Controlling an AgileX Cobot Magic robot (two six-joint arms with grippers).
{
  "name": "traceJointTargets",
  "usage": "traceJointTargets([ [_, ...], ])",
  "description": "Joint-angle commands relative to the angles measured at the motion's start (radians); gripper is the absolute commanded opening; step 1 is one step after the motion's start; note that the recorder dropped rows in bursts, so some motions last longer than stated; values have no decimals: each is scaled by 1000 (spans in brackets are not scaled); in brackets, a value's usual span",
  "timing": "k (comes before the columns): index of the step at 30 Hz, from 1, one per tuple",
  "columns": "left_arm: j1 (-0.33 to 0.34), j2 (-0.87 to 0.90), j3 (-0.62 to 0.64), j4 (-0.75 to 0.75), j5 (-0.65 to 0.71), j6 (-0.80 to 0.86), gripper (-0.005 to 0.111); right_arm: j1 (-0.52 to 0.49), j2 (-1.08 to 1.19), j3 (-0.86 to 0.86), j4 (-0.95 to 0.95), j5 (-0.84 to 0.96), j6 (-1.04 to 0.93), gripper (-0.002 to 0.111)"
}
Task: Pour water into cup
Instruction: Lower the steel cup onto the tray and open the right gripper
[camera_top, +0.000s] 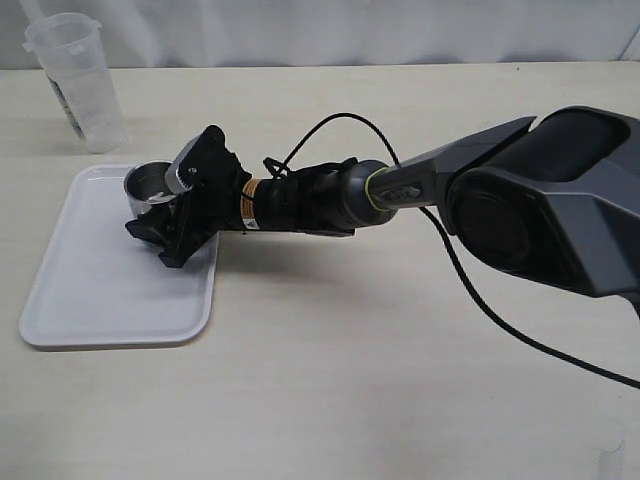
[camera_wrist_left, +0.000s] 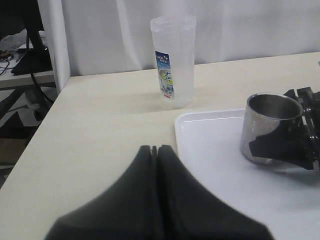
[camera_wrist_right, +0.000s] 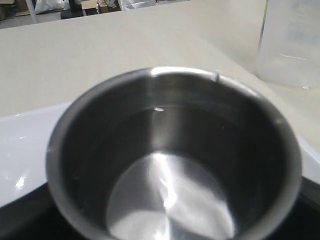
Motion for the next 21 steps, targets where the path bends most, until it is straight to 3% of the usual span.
traceJointTargets([
  [1, -7, -2, 3, -1, -4, -1, 0, 1, -6, -11, 10, -31, 5, 25],
  [6, -7, -2, 3, -1, -4, -1, 0, 1, -6, -11, 10, -25, 3, 62],
  [9, -7, -2, 3, 2, -4, -1, 0, 1, -6, -11, 10, -2, 3, 78],
  [21, -7, -2, 3, 2, -4, -1, 0, 9, -8, -11, -20, 14, -13, 81],
])
